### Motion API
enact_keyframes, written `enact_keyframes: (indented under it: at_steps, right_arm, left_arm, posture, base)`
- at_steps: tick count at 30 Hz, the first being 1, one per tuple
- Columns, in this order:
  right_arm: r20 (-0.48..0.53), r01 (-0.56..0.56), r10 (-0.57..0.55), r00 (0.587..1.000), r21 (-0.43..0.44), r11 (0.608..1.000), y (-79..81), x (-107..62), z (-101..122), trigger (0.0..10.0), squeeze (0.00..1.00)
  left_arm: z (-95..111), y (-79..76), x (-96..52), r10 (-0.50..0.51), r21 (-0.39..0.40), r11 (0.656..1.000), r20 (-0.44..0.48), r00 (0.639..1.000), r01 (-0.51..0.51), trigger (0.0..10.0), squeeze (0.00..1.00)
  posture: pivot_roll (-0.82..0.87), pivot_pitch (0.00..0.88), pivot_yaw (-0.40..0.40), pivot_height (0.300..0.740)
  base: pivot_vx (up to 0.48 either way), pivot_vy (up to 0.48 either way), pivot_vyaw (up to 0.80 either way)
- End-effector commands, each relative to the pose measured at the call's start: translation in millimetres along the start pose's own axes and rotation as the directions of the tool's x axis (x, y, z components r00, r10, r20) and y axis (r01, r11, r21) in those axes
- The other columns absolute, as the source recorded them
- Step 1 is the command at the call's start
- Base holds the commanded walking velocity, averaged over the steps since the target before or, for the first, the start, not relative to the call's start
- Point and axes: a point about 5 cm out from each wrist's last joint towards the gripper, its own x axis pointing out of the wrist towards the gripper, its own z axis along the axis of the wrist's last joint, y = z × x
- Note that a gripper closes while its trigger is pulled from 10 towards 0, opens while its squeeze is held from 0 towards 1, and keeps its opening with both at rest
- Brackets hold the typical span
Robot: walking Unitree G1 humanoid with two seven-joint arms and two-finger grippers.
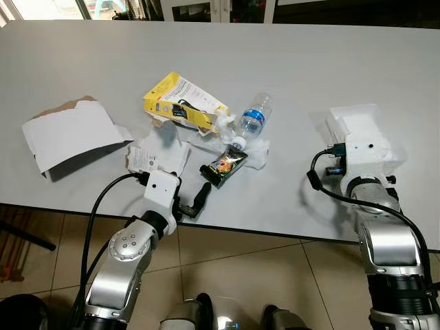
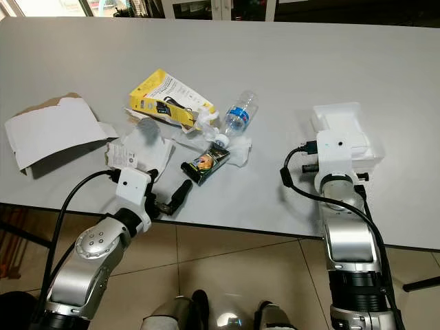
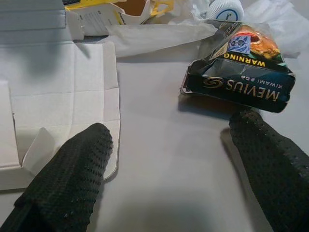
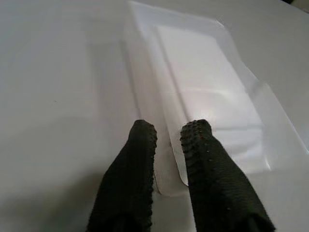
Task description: Picking trash to rubbish bin
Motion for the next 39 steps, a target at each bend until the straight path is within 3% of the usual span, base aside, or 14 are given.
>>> enact_keyframes:
  at_steps: [1,10,11,12,13,14,15,16,22,30,39]
  right_arm:
    - [-0.067,0.007,-0.006,0.998,0.019,1.0,-1.3,0.2,-11,10.0,1.0]
    - [-0.099,-0.006,0.01,0.995,0.036,0.999,-2.7,1.6,-15,10.0,1.0]
    - [-0.109,-0.023,0.026,0.994,0.028,0.999,-3.3,2.1,-16,10.0,0.93]
    - [-0.109,-0.023,0.026,0.994,0.028,0.999,-3.3,2.1,-16,10.0,0.93]
    - [-0.116,-0.047,0.048,0.992,0.012,0.999,-4.8,2.6,-17,10.0,0.33]
    - [-0.124,-0.083,0.082,0.989,-0.007,0.997,-7.1,3.4,-18,10.0,0.11]
    - [-0.124,-0.083,0.082,0.989,-0.007,0.997,-7.1,3.4,-18,10.0,0.11]
    - [-0.124,-0.097,0.094,0.988,-0.021,0.995,-9.1,4.4,-18,10.0,0.0]
    - [-0.106,-0.146,0.137,0.985,-0.085,0.986,-14.9,5.4,-13,10.0,0.0]
    - [-0.021,-0.116,0.114,0.993,-0.156,0.981,-17.2,3.7,2,10.0,0.0]
    - [0.105,-0.047,0.084,0.991,-0.313,0.949,-25.8,-1.2,31,10.0,0.0]
  left_arm:
    - [-1,0.6,-0.6,0.005,0.018,1.0,-0.004,1.0,-0.005,10.0,0.0]
    - [-2,0.3,-1.4,0.005,0.017,1.0,-0.006,1.0,-0.005,10.0,0.0]
    - [-2,0.1,-1.5,0.003,0.017,1.0,-0.007,1.0,-0.003,10.0,0.0]
    - [-2,0.1,-1.5,0.003,0.017,1.0,-0.007,1.0,-0.003,10.0,0.0]
    - [-2,-0.1,-1.6,0.002,0.017,1.0,-0.008,1.0,-0.002,10.0,0.0]
    - [-2,-0.2,-1.7,0.001,0.016,1.0,-0.009,1.0,-0.001,10.0,0.0]
    - [-2,-0.2,-1.7,0.001,0.016,1.0,-0.009,1.0,-0.001,10.0,0.0]
    - [-2,-0.2,-1.7,0.001,0.017,1.0,-0.01,1.0,-0.001,10.0,0.0]
    - [-2,-0.6,-1.9,0.001,0.015,1.0,-0.012,1.0,-0.001,10.0,0.0]
    - [-3,-2.0,-1.5,0.0,0.01,1.0,-0.016,1.0,0.0,10.0,0.0]
    - [-4,-1.1,0.3,0.0,0.01,1.0,-0.018,1.0,0.001,10.0,0.0]
  posture:
    - [0.01,0.2,0.08,0.74]
    - [0.01,0.2,0.079,0.74]
    - [0.01,0.203,0.079,0.74]
    - [0.01,0.203,0.079,0.74]
    - [0.01,0.203,0.079,0.74]
    - [0.01,0.203,0.079,0.74]
    - [0.01,0.203,0.079,0.74]
    - [0.01,0.203,0.079,0.74]
    - [0.01,0.208,0.077,0.74]
    - [0.0,0.207,0.078,0.74]
    - [0.0,0.201,0.08,0.74]
  base:
    - [0.0,0.0,0.0]
    - [0.0,0.0,0.0]
    - [0.0,0.0,0.0]
    - [0.0,0.0,0.0]
    - [0.0,0.0,0.0]
    - [0.0,0.0,0.0]
    - [0.0,0.0,0.0]
    - [0.0,0.0,0.0]
    - [0.0,0.0,0.0]
    - [0.0,0.0,0.0]
    - [0.0,0.0,0.0]
